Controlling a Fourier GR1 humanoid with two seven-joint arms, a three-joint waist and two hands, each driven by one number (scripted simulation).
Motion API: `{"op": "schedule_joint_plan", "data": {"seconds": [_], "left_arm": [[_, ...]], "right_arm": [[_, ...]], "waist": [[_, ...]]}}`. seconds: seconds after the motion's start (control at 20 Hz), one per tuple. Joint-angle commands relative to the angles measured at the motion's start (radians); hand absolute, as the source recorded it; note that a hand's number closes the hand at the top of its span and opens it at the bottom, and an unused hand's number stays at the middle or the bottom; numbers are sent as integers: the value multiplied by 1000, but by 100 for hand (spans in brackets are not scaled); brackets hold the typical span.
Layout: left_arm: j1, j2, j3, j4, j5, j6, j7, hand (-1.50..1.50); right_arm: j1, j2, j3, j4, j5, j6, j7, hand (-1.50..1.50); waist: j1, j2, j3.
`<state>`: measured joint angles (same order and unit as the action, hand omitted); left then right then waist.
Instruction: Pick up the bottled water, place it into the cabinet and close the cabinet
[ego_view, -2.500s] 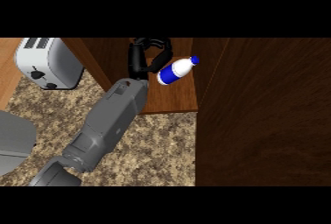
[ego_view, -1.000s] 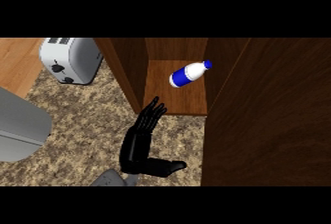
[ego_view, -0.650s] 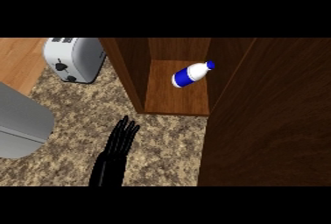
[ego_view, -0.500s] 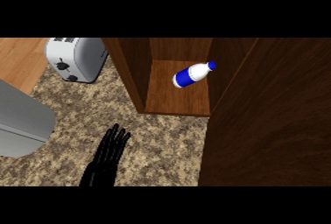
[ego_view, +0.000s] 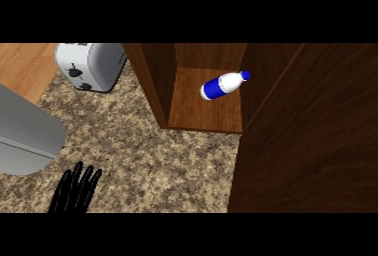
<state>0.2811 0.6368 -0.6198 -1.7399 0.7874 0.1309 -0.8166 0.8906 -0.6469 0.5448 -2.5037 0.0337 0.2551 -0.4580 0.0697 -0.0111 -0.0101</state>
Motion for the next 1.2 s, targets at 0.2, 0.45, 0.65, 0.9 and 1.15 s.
{"op": "schedule_joint_plan", "data": {"seconds": [0.2,0.45,0.65,0.9,1.15], "left_arm": [[117,148,83,-27,36,-164,-97,-150],[146,229,140,-18,75,-244,-107,-150],[163,242,128,-11,67,-292,-123,-150],[177,267,165,-16,81,-298,-133,-150],[180,298,183,-11,83,-335,-134,-150]], "right_arm": [[-184,15,172,-115,80,-10,268,150],[-351,4,182,-84,69,21,339,150],[-469,12,197,-59,44,38,420,150],[-582,57,208,-1,2,23,495,150],[-653,145,227,60,-50,-15,560,150]], "waist": [[36,24,0],[64,29,-2],[88,33,-8],[109,36,-9],[113,41,-9]]}}
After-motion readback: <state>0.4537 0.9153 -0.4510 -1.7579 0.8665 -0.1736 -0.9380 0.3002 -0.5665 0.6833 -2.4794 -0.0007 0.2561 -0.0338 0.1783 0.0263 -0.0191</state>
